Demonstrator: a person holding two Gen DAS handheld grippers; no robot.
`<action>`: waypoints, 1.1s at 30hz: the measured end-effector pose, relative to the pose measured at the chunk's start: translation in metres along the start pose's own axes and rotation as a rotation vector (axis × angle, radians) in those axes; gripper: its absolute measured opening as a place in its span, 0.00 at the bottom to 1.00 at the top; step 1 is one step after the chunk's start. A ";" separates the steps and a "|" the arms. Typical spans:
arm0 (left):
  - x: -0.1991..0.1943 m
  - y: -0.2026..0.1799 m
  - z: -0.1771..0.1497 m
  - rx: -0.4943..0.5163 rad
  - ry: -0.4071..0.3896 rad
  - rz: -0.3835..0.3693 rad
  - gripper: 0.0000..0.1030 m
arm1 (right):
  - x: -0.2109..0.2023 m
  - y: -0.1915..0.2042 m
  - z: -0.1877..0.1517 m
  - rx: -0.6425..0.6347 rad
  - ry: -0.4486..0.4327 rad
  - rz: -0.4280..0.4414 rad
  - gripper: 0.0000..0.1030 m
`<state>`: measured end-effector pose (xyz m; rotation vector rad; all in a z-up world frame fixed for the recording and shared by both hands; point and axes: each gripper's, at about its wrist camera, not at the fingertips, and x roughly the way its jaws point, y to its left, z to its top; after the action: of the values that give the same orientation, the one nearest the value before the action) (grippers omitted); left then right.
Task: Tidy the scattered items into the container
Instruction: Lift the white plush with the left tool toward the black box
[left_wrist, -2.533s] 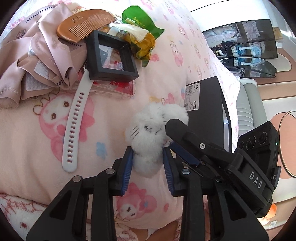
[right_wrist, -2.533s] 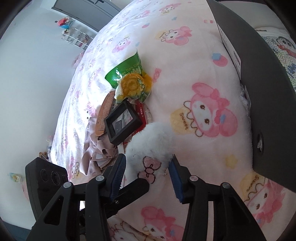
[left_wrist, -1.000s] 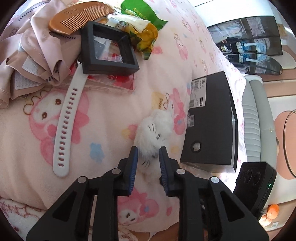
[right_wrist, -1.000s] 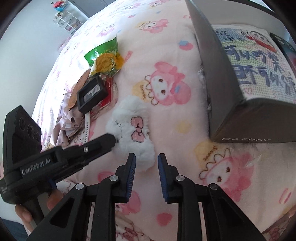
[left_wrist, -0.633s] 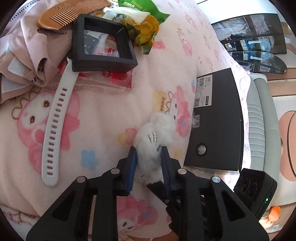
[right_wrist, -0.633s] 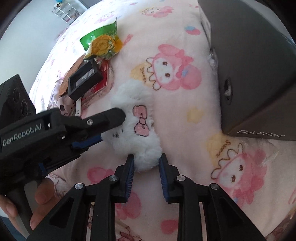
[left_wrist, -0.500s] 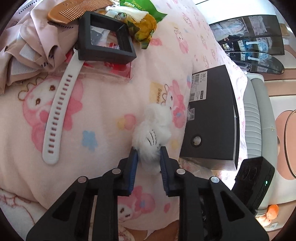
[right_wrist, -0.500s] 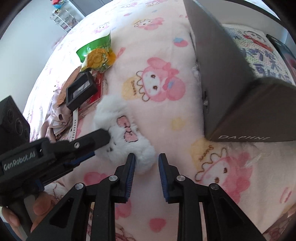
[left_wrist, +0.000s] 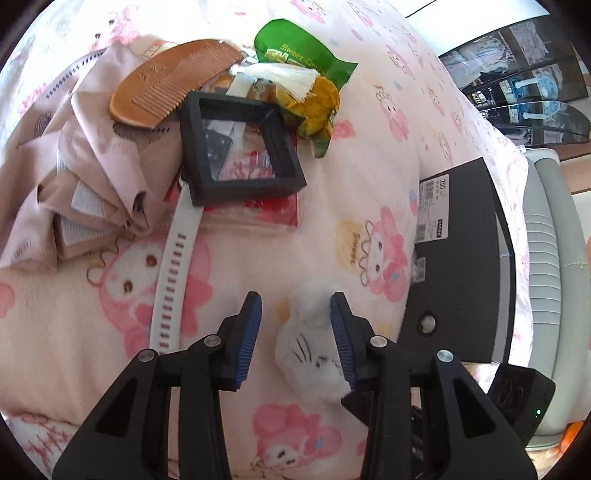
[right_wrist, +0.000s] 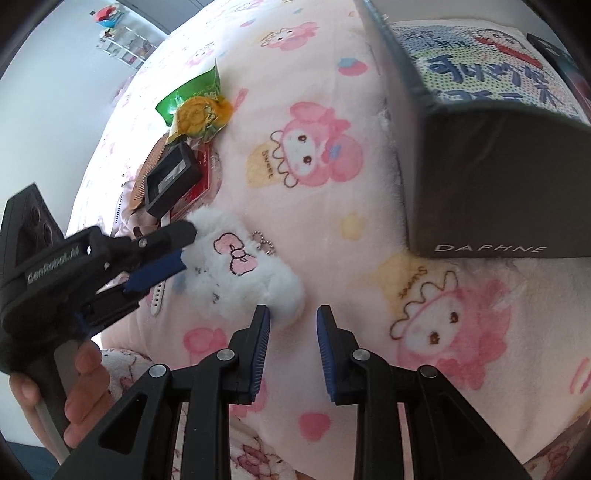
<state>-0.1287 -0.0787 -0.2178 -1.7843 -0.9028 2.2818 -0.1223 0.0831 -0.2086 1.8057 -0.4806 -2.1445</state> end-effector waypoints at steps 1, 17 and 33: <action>0.004 -0.001 0.002 0.008 0.005 -0.006 0.37 | 0.001 0.000 -0.004 0.000 0.010 0.009 0.22; -0.032 -0.009 -0.036 0.085 0.062 -0.024 0.28 | -0.023 0.016 0.001 -0.031 -0.064 0.000 0.22; 0.013 -0.004 -0.001 0.071 0.091 -0.053 0.27 | 0.010 0.012 -0.003 0.038 0.004 0.034 0.36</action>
<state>-0.1325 -0.0697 -0.2272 -1.7968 -0.8330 2.1535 -0.1206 0.0681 -0.2130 1.8080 -0.5505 -2.1226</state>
